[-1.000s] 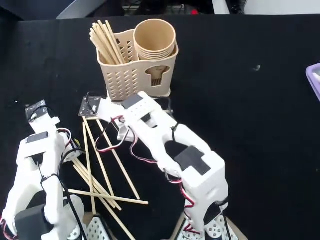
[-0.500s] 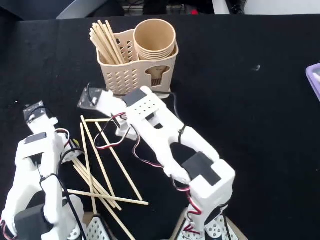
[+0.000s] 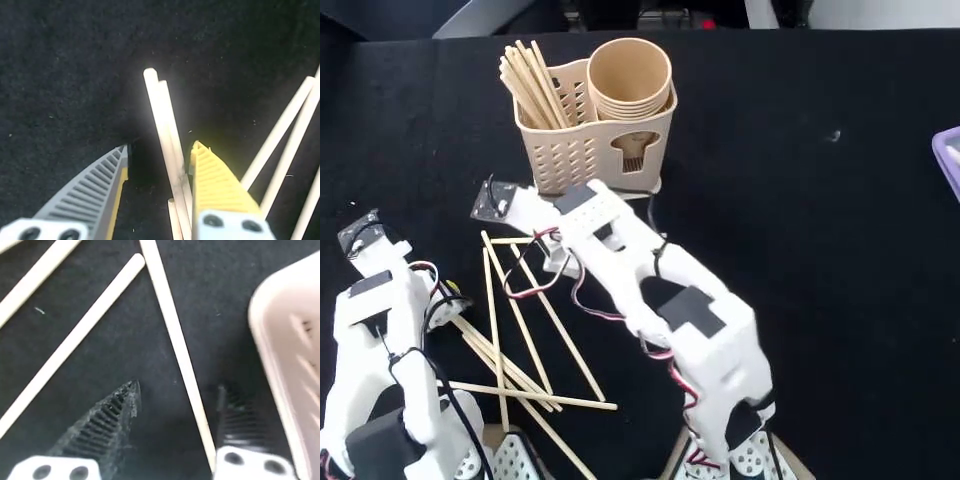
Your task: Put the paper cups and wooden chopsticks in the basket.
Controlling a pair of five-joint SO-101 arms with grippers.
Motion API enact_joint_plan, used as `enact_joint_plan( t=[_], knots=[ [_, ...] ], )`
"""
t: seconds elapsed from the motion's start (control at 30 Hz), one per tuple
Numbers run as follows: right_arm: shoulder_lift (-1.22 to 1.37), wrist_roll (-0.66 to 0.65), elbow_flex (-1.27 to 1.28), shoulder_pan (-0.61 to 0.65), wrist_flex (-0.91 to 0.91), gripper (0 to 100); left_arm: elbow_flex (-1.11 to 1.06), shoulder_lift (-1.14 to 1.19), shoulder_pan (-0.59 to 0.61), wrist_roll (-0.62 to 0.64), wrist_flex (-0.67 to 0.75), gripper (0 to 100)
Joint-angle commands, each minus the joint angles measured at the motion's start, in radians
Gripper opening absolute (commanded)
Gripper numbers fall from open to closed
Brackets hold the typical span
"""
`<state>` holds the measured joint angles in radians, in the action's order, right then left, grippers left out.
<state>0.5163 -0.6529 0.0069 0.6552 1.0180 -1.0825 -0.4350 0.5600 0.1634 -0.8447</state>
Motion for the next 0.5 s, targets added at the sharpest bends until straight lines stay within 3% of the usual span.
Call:
enact_joint_plan(
  t=[0.0,0.07,0.33,0.47],
  knots=[
    [0.021,-0.012,-0.093,0.015,0.063,10.1,0.038,-0.011,0.028,-0.005,0.009,20],
    [0.019,-0.005,-0.116,0.015,0.104,0.3,0.039,-0.011,0.031,-0.003,0.009,20],
    [-0.156,0.086,-0.051,0.037,0.19,1.1,0.039,-0.012,0.031,-0.003,0.009,20],
    [-0.251,0.224,0.087,0.089,0.123,1.1,0.039,-0.017,0.033,-0.003,0.009,20]
  ],
)
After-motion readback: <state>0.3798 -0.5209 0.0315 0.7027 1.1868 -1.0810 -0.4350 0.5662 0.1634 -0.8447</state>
